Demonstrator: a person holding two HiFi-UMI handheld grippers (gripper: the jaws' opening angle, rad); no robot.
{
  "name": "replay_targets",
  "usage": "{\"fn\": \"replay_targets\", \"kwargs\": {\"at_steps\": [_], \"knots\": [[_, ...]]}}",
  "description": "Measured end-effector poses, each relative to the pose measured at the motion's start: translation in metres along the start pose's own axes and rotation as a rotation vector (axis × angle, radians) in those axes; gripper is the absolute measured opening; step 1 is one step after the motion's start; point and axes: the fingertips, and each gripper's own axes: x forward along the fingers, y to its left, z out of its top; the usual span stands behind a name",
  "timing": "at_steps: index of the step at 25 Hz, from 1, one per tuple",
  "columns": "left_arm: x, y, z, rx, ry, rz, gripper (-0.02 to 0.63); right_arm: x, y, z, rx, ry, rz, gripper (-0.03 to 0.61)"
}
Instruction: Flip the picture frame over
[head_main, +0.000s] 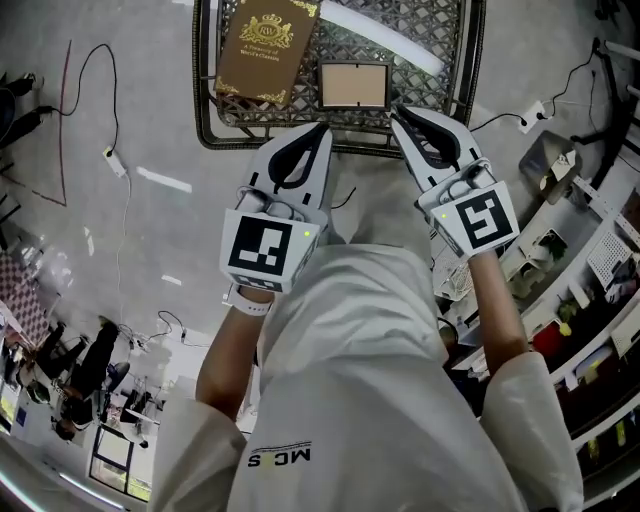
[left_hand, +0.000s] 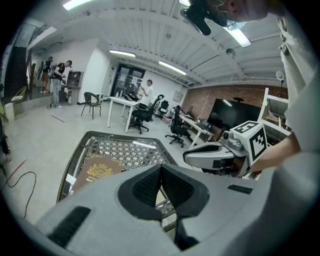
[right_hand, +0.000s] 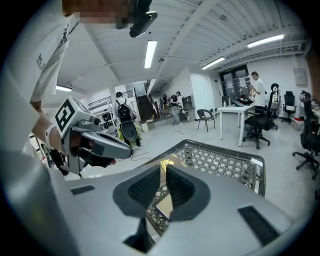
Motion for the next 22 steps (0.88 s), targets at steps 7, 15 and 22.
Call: {"fn": "replay_targets", "kwargs": {"at_steps": [7, 15, 22], "knots": [[0.013, 0.005, -0.020, -0.010, 0.010, 0.000, 0.020, 0.028, 0.002, -0.021, -0.038, 0.030, 0.073, 0.057], [0.021, 0.013, -0.037, -0.021, 0.034, 0.018, 0.020, 0.049, 0.004, -0.055, -0.093, 0.103, 0.133, 0.077], [0.026, 0.012, -0.048, -0.028, 0.050, 0.017, 0.020, 0.064, 0.004, -0.088, -0.152, 0.154, 0.175, 0.092]]}}
